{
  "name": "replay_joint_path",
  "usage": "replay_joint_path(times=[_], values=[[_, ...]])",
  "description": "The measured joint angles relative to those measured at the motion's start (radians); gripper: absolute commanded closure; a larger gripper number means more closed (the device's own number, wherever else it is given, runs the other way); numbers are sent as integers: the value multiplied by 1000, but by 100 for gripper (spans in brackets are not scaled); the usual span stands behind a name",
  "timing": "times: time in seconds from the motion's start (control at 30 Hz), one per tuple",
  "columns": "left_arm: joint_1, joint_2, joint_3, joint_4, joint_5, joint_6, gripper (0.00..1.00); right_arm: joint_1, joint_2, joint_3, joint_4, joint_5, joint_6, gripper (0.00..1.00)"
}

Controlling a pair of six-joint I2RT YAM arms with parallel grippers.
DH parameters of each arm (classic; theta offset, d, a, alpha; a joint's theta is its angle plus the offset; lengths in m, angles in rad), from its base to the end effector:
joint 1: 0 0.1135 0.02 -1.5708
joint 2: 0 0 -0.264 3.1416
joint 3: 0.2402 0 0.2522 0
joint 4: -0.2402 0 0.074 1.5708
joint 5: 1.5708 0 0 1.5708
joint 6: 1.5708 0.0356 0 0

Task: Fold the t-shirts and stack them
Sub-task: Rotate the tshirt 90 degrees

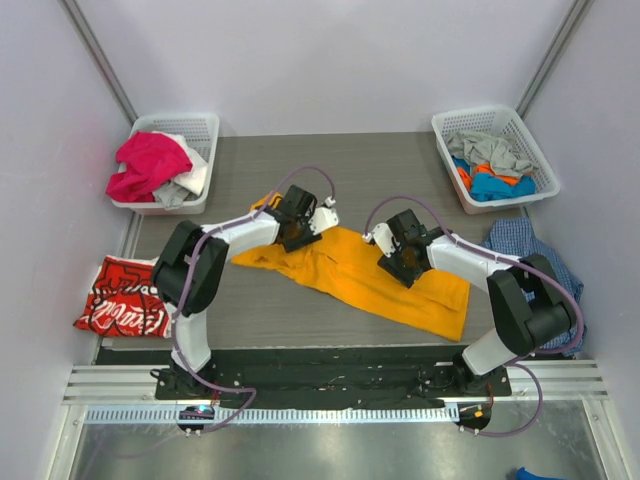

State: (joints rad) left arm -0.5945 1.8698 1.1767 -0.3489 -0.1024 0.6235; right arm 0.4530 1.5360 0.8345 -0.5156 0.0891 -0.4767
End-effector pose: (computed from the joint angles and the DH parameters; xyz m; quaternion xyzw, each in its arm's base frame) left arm 0.3166 -0.2097 0.1610 0.5405 0.7983 0.0532 0.2602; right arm 0.2483 0.1173 0.1624 -0.4338 0.8826 -0.0459 0.1752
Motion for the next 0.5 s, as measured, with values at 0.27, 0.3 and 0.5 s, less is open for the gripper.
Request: replay_joint_path(times=[0.27, 0.3, 0.5], values=[[82, 205, 286, -19, -8, 25, 44, 5, 11, 10, 6, -25, -11, 45], [85, 227, 319, -35, -10, 32, 44, 8, 15, 13, 8, -32, -11, 45], [98, 393, 600, -143, -26, 59, 44, 29, 61, 61, 7, -60, -11, 45]])
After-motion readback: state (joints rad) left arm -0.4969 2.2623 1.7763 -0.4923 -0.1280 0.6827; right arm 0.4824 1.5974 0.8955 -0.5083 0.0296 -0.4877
